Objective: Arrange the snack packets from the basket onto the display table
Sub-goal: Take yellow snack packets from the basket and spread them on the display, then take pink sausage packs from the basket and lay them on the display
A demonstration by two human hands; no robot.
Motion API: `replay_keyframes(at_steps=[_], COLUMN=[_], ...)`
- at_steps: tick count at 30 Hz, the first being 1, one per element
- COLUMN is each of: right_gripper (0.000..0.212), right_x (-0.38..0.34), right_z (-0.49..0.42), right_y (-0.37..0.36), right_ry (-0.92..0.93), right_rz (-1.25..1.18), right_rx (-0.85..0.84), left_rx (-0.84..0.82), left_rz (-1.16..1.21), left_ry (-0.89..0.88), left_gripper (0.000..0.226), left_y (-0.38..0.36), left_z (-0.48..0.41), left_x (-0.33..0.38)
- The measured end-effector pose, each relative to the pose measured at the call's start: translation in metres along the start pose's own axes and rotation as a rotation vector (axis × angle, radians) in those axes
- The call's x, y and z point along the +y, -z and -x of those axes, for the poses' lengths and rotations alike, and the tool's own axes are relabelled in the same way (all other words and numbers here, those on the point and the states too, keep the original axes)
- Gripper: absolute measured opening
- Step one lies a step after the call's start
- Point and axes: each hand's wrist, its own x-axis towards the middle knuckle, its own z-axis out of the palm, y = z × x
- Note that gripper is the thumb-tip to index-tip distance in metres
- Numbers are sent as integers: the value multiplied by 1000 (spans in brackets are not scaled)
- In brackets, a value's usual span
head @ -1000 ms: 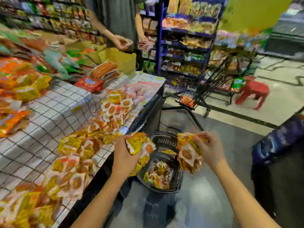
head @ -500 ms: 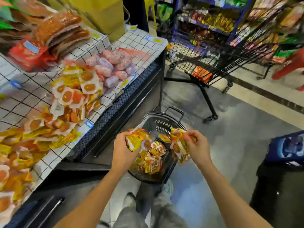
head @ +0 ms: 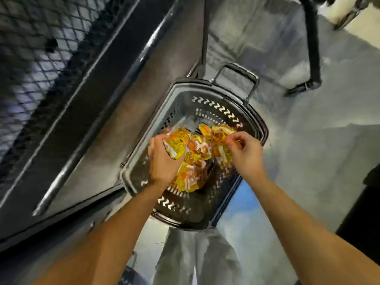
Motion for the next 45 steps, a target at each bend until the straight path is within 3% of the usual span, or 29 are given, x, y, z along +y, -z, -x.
replay_keyframes(at_steps=[10, 16, 22, 25, 31, 34, 45], right_gripper=[13, 28, 45, 32, 21, 17, 40], right_x=[124, 107, 13, -61, -218, -269, -380], right_z=[-102, -100, -50, -9, 78, 104, 144], right_y=[-112, -110, -30, 24, 132, 167, 207], right_ry=[-1, 119, 270, 343, 499, 590, 1017], right_rz=[356, 468, 849, 955, 992, 941, 851], right_rx=[-33, -112, -300, -288, -180, -161, -277], left_rx=[2, -217, -208, -198, -97, -61, 296], left_rz=[-132, -256, -412, -483, -516, -500, -419], left_ry=[9, -96, -166, -207, -300, -252, -58], left_gripper=[62, 59, 46, 44, 30, 35, 33], left_y=[-121, -117, -40, 21, 156, 208, 297], left_z=[-93, -100, -52, -14, 78, 117, 204], left_x=[-134, -132, -37, 34, 189, 242, 279])
